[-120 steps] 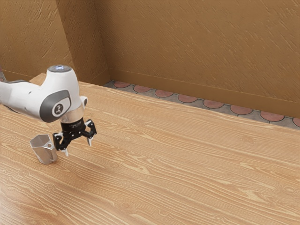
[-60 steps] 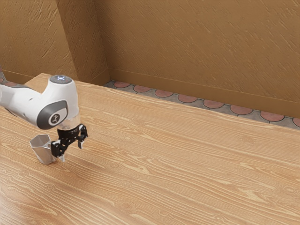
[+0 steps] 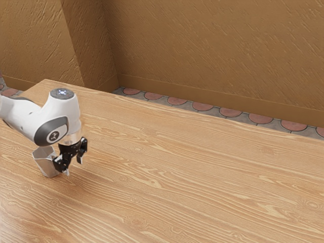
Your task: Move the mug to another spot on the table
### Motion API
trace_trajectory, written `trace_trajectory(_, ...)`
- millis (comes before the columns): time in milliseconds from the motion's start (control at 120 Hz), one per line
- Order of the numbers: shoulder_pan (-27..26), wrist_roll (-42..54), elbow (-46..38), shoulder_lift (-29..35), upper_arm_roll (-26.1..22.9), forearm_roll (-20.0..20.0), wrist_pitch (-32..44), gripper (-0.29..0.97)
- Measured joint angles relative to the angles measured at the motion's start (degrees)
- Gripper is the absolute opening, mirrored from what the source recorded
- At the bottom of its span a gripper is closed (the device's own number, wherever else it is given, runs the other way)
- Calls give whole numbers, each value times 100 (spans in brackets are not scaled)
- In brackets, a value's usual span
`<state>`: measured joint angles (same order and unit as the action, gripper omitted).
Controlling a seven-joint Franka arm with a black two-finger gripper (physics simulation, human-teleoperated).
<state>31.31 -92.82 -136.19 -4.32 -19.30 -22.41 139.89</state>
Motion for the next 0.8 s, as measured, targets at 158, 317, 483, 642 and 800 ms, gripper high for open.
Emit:
trace_trajectory(158,35,-162,1,-83,116,-187,77,39)
trace_trajectory(317,50,-287,2,-183,202,-314,185,34)
trace_trajectory(483,60,-385,6,-248,304,-593,270,31)
trace_trajectory(642,47,-459,3,-285,312,-925,302,29)
trace_trajectory(800,36,-517,-5,-311,313,-1086,302,27)
